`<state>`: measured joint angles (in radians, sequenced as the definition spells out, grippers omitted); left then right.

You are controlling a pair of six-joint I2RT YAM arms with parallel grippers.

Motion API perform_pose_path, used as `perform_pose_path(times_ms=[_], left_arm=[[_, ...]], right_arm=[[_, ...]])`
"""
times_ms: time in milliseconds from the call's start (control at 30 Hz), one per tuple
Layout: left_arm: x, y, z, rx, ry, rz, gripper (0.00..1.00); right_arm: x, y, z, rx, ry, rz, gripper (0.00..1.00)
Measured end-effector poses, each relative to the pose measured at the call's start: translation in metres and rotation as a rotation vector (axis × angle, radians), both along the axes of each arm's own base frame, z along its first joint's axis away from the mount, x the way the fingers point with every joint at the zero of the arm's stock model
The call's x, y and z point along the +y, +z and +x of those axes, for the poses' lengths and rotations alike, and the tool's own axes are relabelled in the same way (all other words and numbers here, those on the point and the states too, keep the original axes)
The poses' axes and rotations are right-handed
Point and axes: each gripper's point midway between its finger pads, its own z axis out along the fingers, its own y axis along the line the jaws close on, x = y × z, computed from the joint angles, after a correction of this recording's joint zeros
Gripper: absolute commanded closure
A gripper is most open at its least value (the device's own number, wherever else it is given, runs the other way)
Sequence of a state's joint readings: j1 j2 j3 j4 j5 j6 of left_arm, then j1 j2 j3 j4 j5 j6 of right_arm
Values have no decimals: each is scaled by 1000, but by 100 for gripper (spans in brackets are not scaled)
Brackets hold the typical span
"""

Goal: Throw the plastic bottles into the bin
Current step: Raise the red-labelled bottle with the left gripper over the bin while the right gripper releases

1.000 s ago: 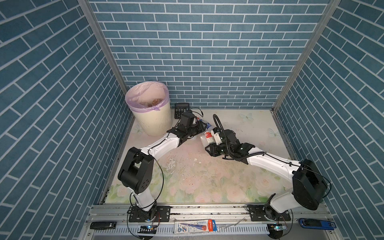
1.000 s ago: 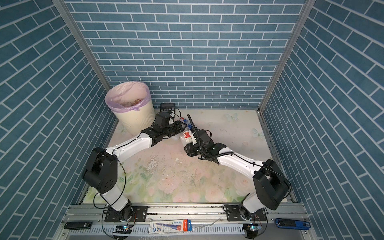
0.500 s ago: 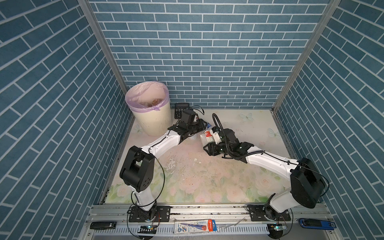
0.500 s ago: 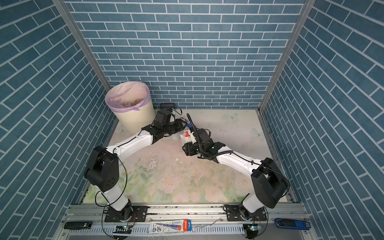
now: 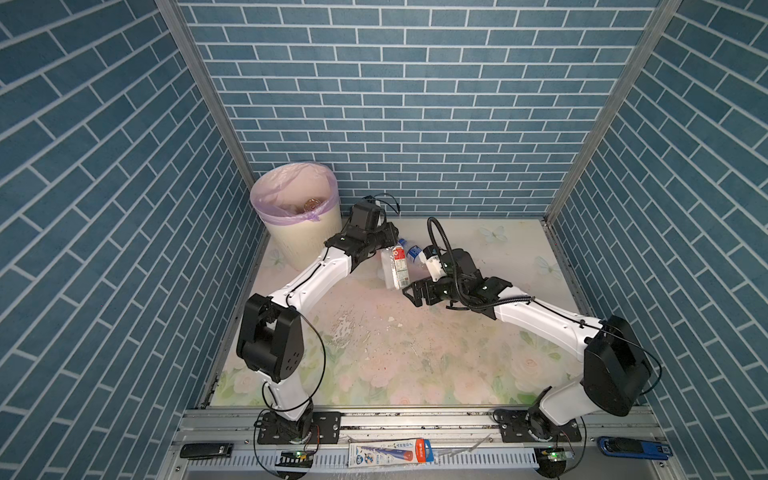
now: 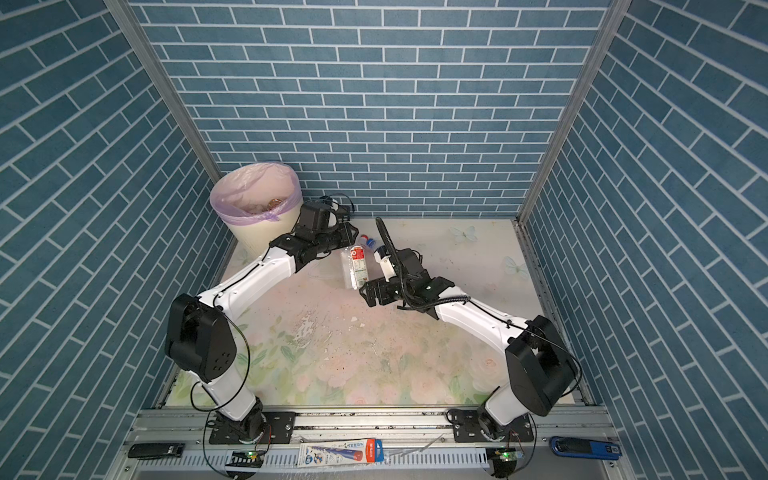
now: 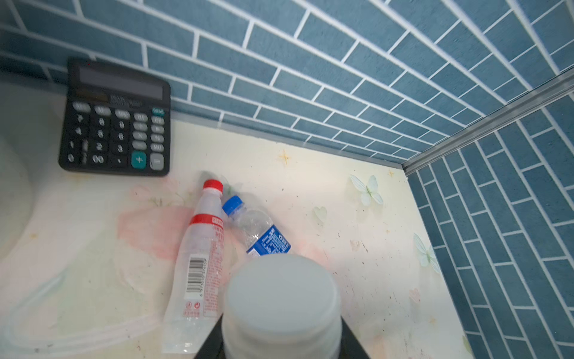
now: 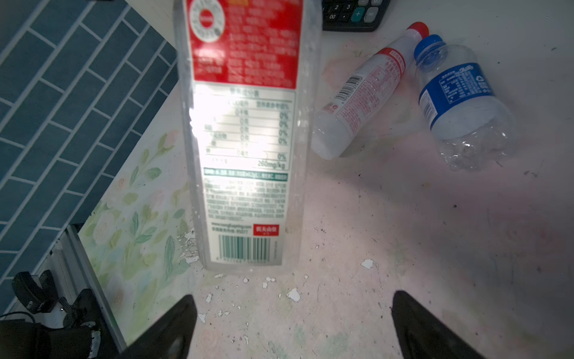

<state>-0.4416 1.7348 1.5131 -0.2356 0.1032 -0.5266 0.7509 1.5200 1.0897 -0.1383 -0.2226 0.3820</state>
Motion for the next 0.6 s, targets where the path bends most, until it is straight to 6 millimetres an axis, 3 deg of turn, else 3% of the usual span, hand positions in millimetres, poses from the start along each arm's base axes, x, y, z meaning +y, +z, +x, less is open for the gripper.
perform_pose_path(times_ms=[233,467,600], left_arm=[[16,62,10,-195,18,113,72],[30,132,23,-428,33,245,73],[42,175,29,-577,56,329,72]], right_arm=[[1,41,20,-75,-12,53,1],[21,122,39,-221,19,159,1],[37,148,49,-266,51,199,1]])
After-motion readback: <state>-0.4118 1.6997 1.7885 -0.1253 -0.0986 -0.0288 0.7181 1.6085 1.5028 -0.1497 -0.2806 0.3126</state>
